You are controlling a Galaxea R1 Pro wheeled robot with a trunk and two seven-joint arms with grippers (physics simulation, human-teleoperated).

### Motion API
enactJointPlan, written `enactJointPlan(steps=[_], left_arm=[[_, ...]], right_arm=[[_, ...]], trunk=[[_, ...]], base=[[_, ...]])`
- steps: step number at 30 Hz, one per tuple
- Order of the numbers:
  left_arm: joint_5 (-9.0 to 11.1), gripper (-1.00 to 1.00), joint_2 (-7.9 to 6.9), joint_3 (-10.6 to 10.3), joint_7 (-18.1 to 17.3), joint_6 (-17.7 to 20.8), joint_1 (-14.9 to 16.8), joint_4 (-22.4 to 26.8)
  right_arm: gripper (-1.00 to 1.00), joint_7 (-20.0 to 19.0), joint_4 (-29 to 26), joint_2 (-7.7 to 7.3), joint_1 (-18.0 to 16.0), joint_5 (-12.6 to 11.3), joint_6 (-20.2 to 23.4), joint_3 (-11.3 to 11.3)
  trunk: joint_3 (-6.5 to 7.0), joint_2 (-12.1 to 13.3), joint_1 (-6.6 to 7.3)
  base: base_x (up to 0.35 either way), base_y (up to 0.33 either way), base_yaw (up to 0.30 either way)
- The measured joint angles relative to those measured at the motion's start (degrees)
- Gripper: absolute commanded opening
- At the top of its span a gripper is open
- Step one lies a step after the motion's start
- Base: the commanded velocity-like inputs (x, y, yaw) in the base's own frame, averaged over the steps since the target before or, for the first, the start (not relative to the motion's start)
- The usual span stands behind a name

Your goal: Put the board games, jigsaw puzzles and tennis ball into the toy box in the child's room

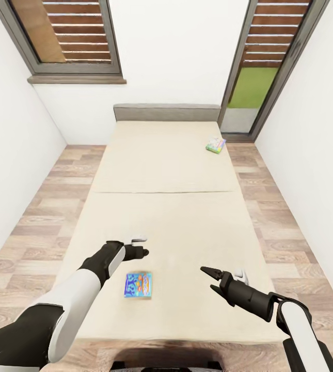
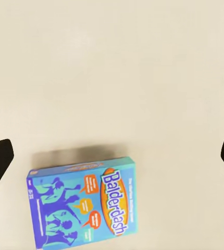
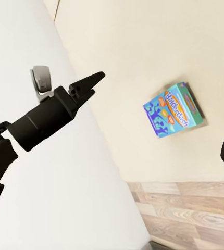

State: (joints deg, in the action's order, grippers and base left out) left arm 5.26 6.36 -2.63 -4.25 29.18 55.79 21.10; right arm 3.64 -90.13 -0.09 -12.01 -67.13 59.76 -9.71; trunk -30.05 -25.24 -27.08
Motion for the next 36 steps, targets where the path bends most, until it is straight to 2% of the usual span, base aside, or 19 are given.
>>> enactJointPlan(steps=[36], left_arm=[[0.1,1.0,-0.06,0.1,-0.1,-3.0,0.0,0.2]], right_arm=[[1.0,0.3,0.0,0.09,0.0,0.3,0.0,0.2]], trunk=[[-3.34,0.0,0.0]], base=[[0.0,0.0,0.0]])
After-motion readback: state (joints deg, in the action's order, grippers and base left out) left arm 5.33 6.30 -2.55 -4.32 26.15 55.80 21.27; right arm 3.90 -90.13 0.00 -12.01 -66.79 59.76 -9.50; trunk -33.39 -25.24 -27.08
